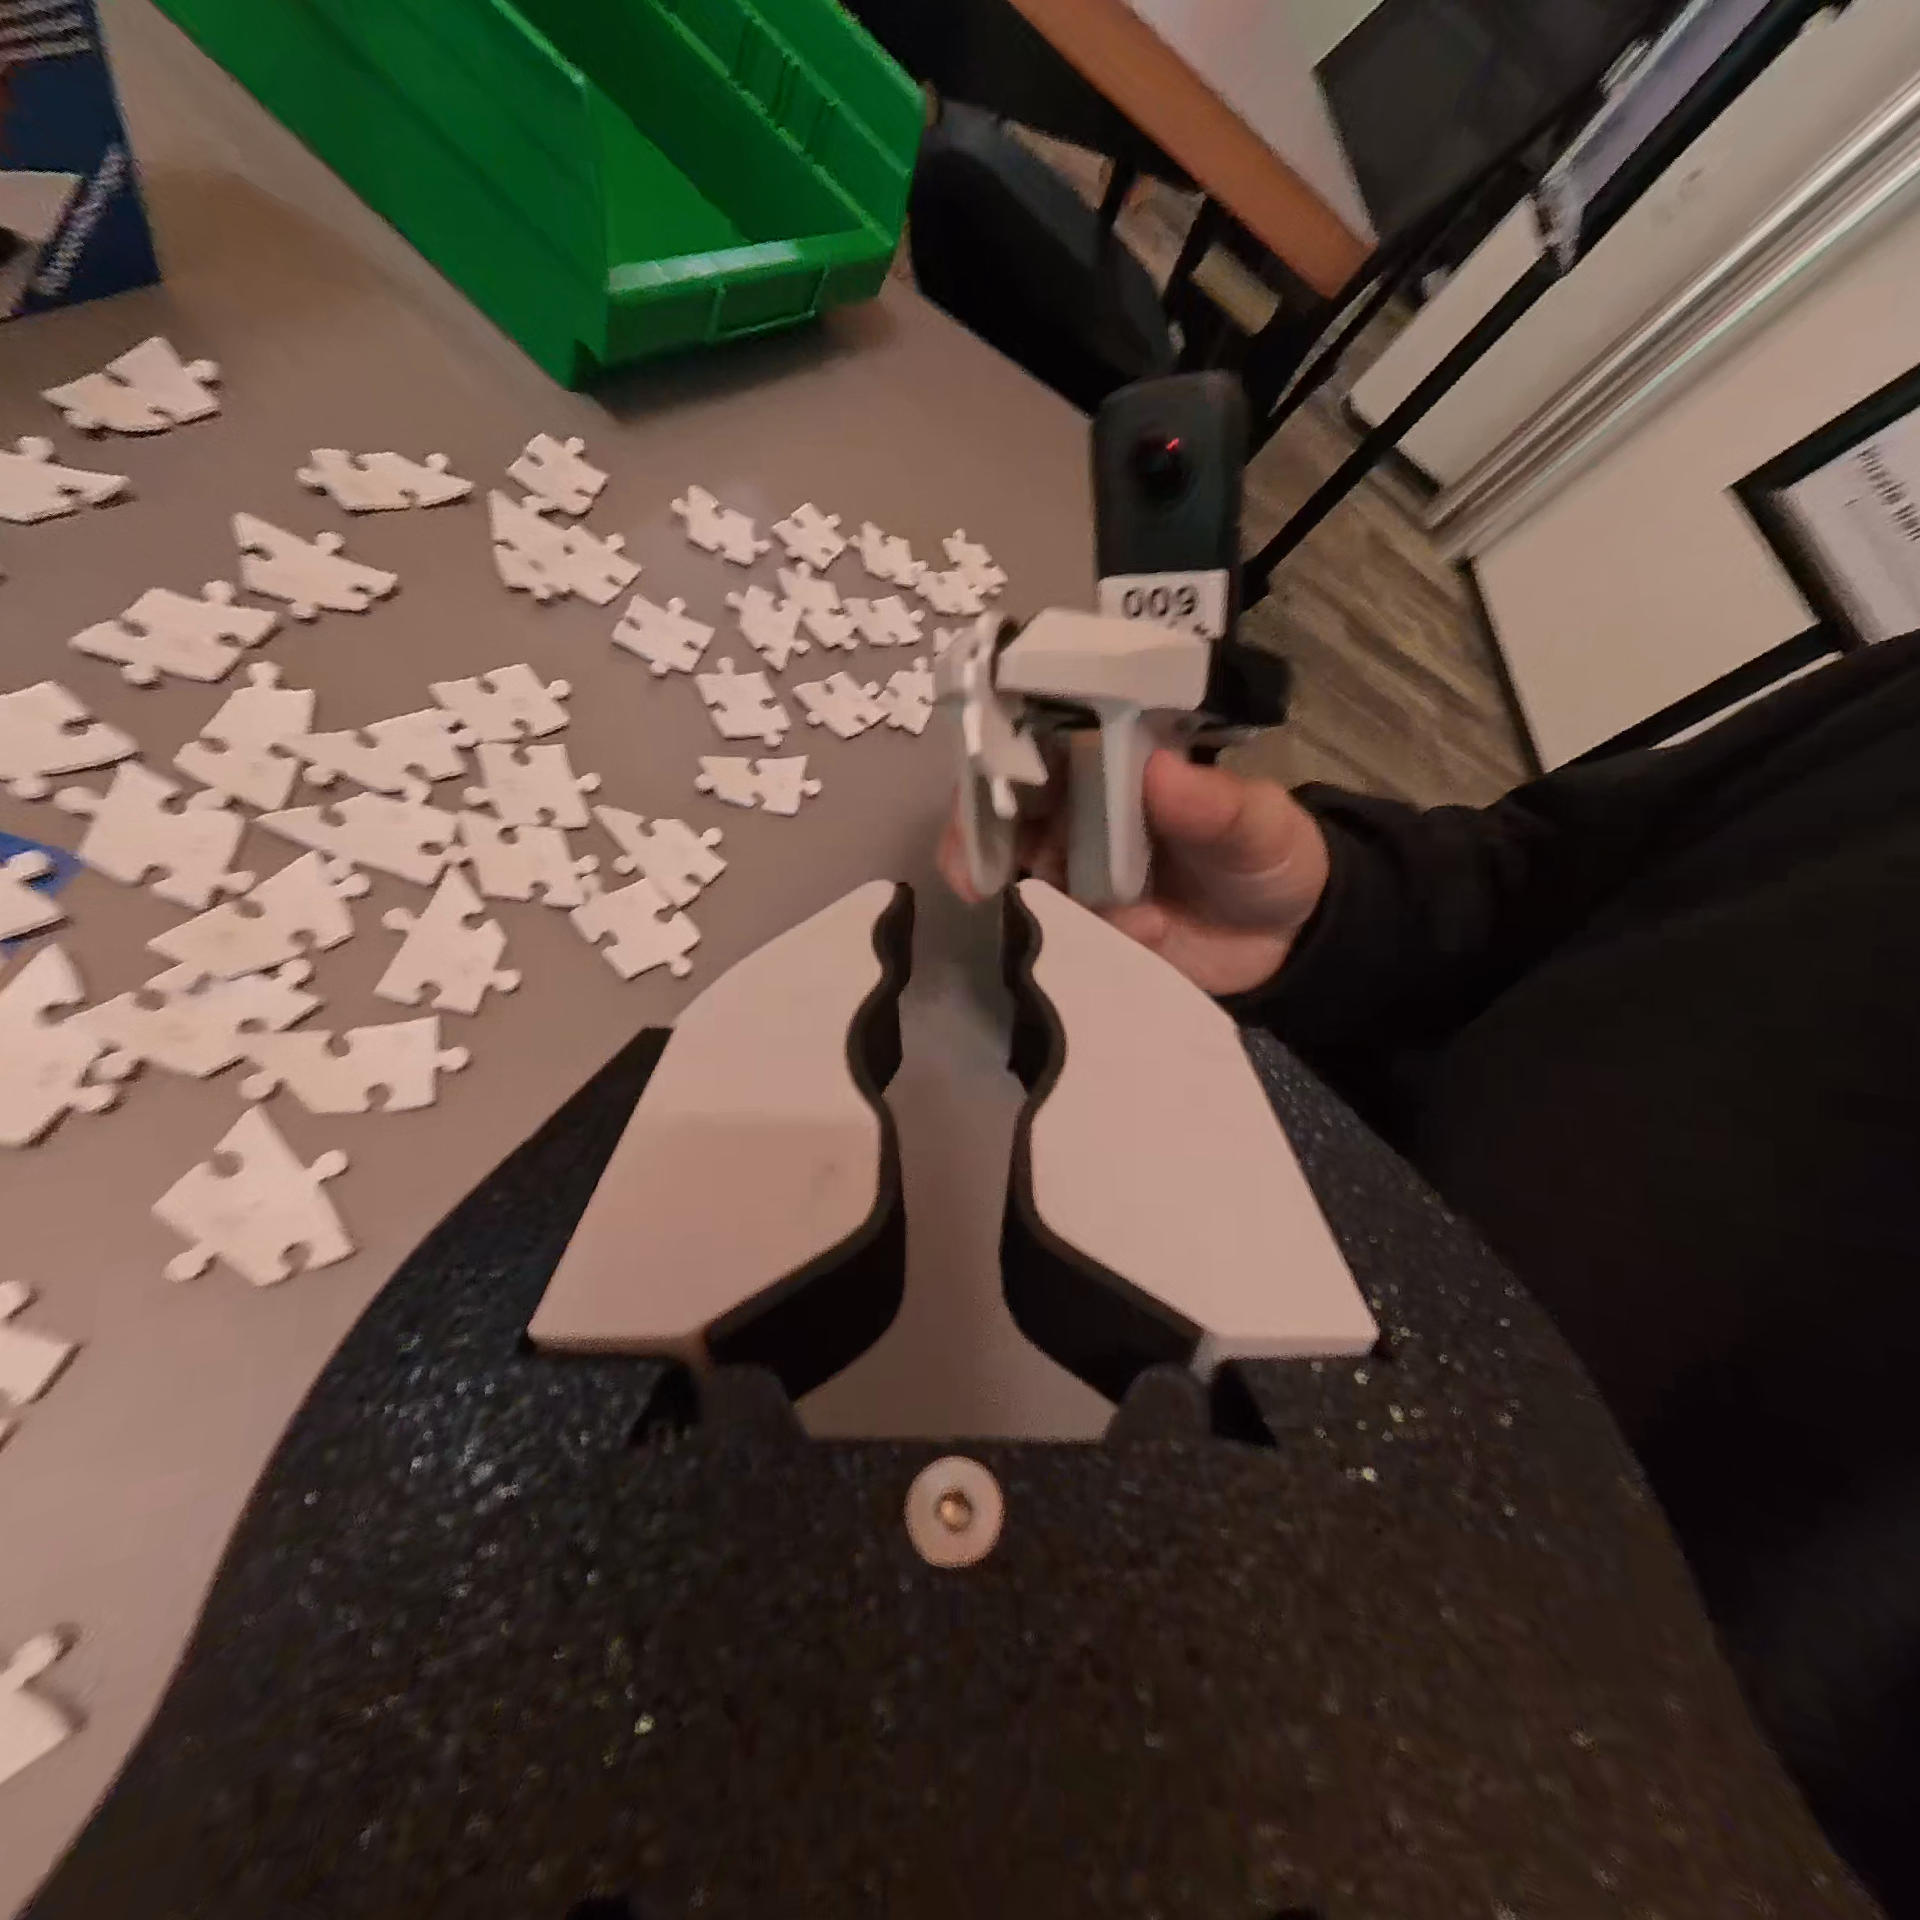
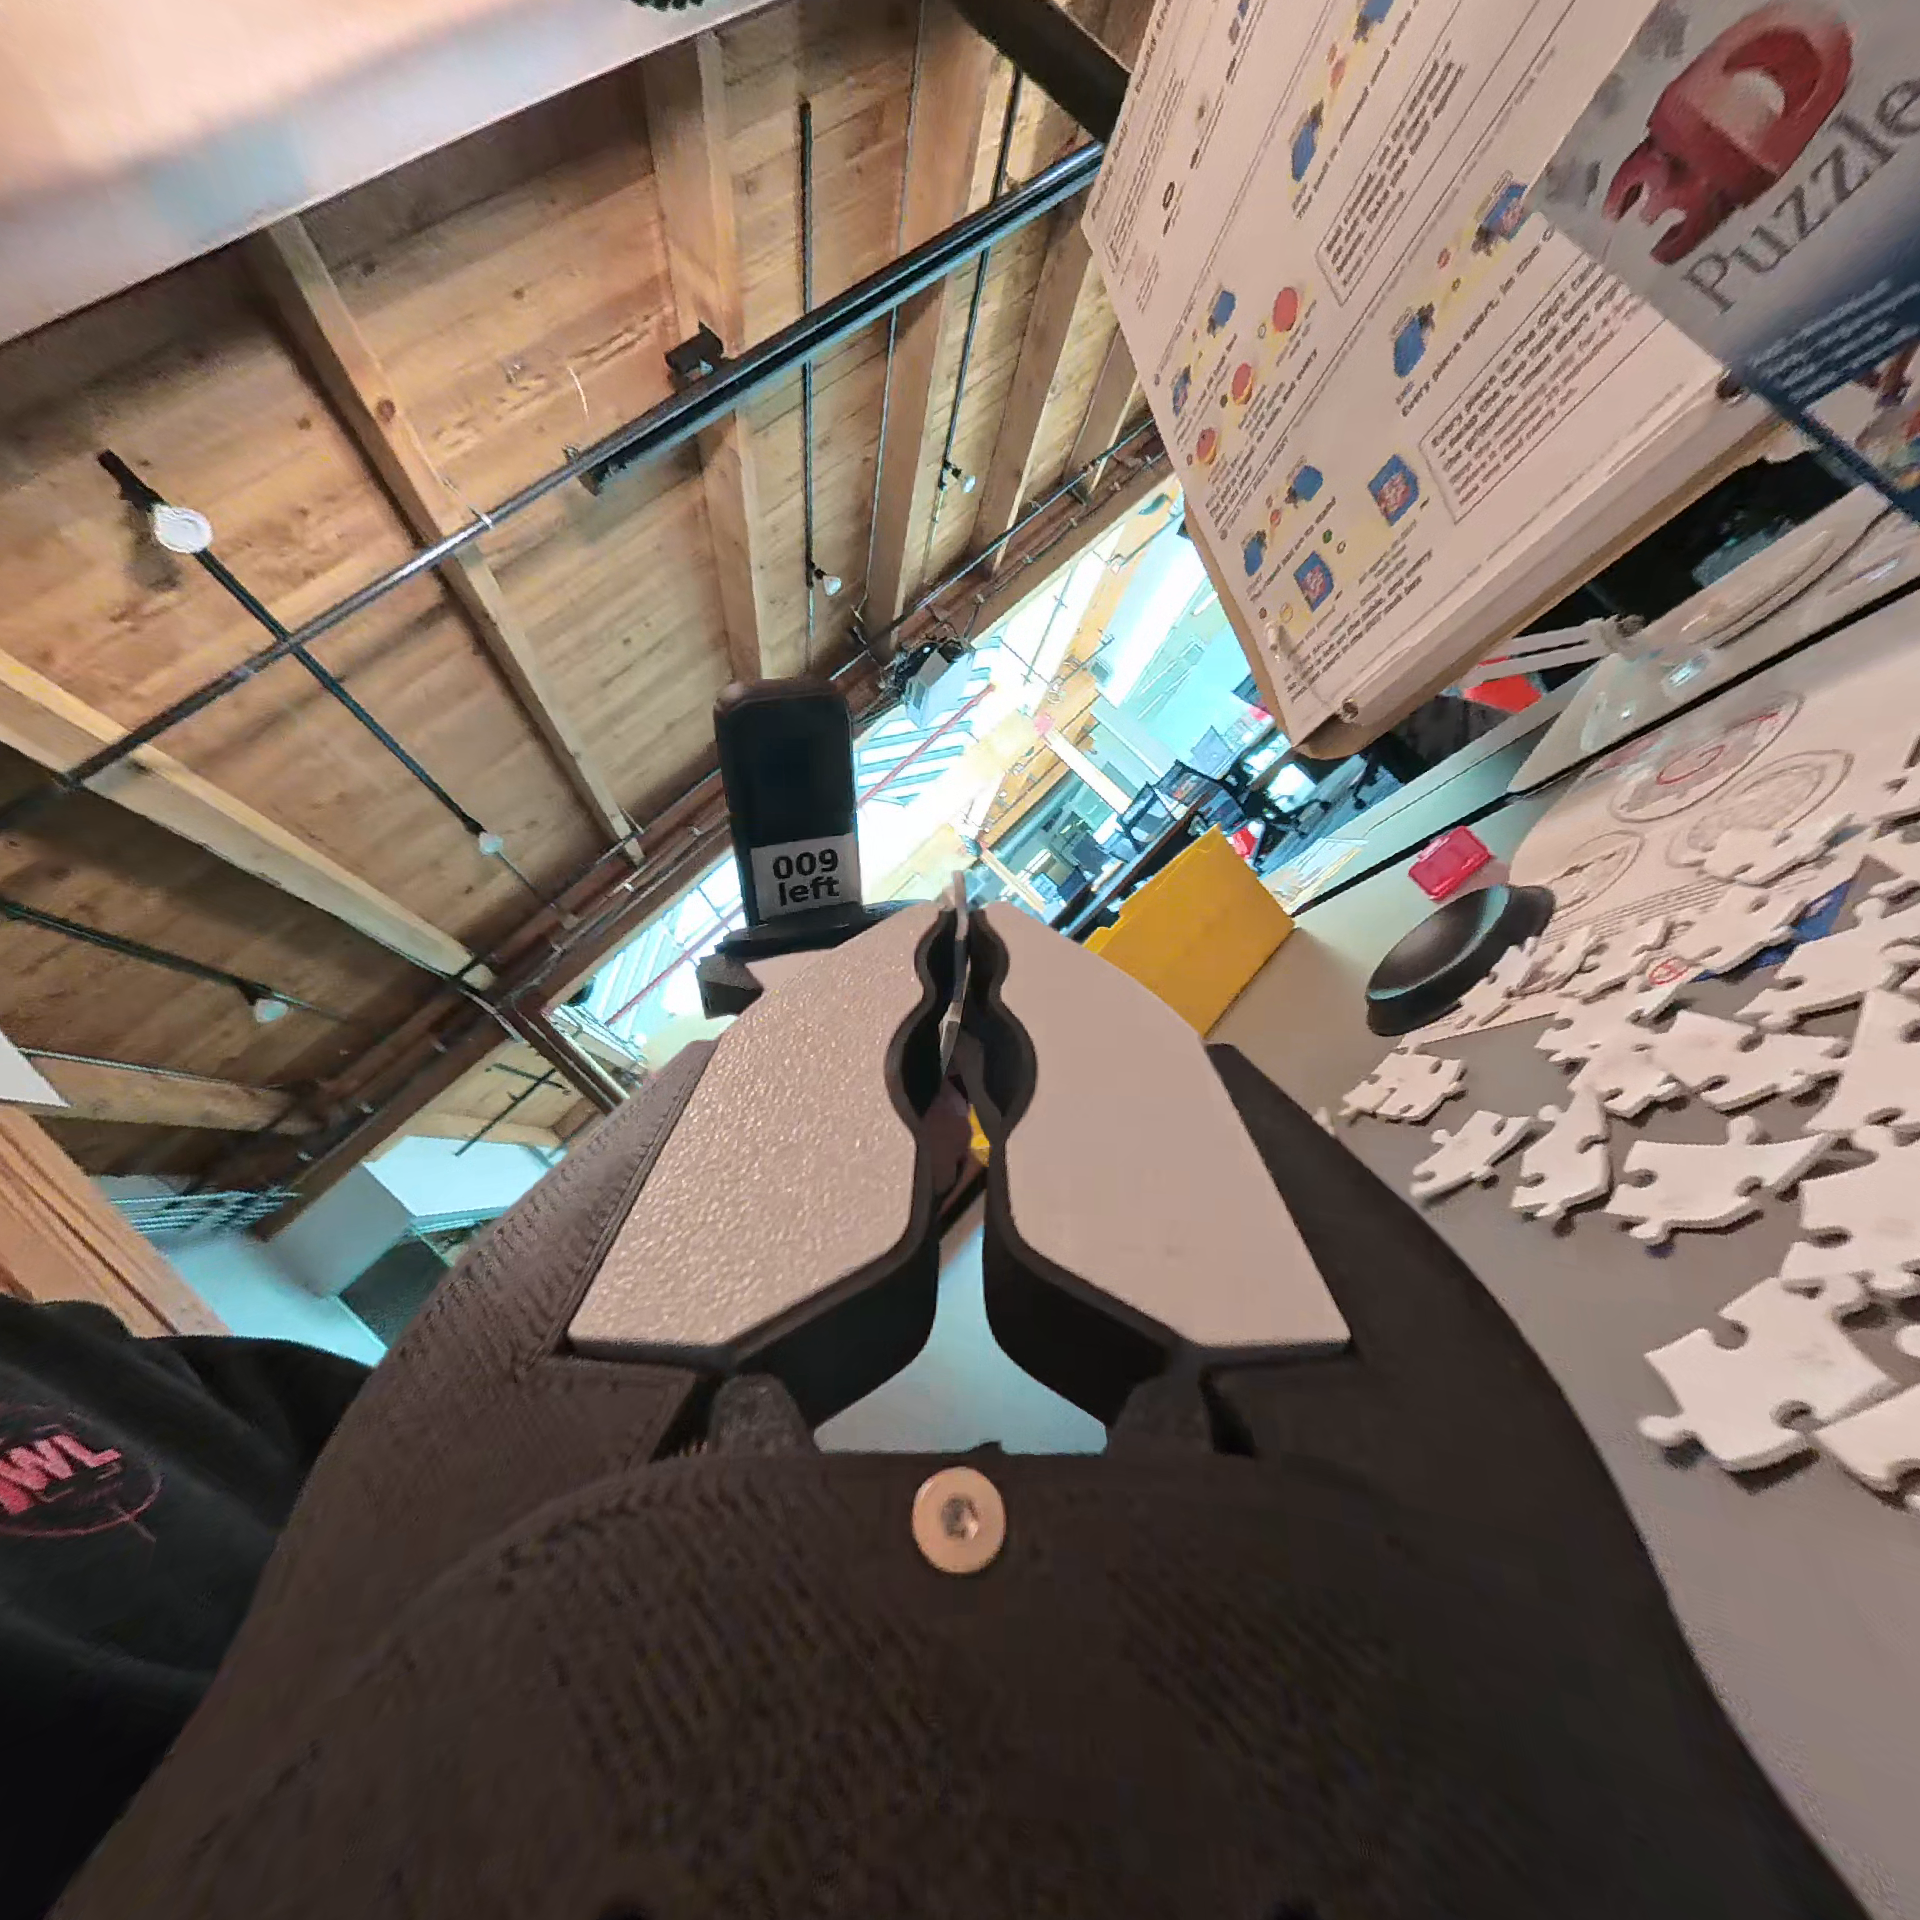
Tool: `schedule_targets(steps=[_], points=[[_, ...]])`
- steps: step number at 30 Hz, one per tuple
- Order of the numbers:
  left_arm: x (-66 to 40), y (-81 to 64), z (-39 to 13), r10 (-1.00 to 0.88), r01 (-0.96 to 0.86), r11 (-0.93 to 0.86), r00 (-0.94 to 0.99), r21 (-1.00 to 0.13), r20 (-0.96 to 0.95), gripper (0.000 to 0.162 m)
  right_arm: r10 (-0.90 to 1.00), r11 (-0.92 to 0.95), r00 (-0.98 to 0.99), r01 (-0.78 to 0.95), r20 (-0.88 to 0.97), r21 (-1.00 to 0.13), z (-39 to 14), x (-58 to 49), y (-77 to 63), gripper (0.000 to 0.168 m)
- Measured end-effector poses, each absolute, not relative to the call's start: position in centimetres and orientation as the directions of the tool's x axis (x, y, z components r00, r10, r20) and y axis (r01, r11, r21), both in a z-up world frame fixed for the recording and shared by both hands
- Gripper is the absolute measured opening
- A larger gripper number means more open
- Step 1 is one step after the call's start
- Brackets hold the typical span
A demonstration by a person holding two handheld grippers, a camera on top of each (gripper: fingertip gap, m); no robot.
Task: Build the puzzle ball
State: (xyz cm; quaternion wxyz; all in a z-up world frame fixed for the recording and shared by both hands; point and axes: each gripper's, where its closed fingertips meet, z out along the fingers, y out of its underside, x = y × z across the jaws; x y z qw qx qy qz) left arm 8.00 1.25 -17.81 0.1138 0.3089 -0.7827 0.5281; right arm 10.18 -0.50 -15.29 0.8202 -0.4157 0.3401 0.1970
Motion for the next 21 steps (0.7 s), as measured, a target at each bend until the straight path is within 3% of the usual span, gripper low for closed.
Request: schedule_targets(steps=[11,21], points=[[8.5,0.2,-17.3,-0.316,-0.67,0.177,-0.733,-0.721,0.603,0.005,-0.011,0.597,0.701,-0.567,-0.713,-0.567,-15.7,10.6,-0.1,0.002],[9.0,1.0,-18.6,-0.352,-0.676,0.189,-0.724,-0.712,0.594,0.001,-0.145,0.52,0.778,-0.466,-0.611,-0.716,-16.5,10.4,0.5,0.008]])
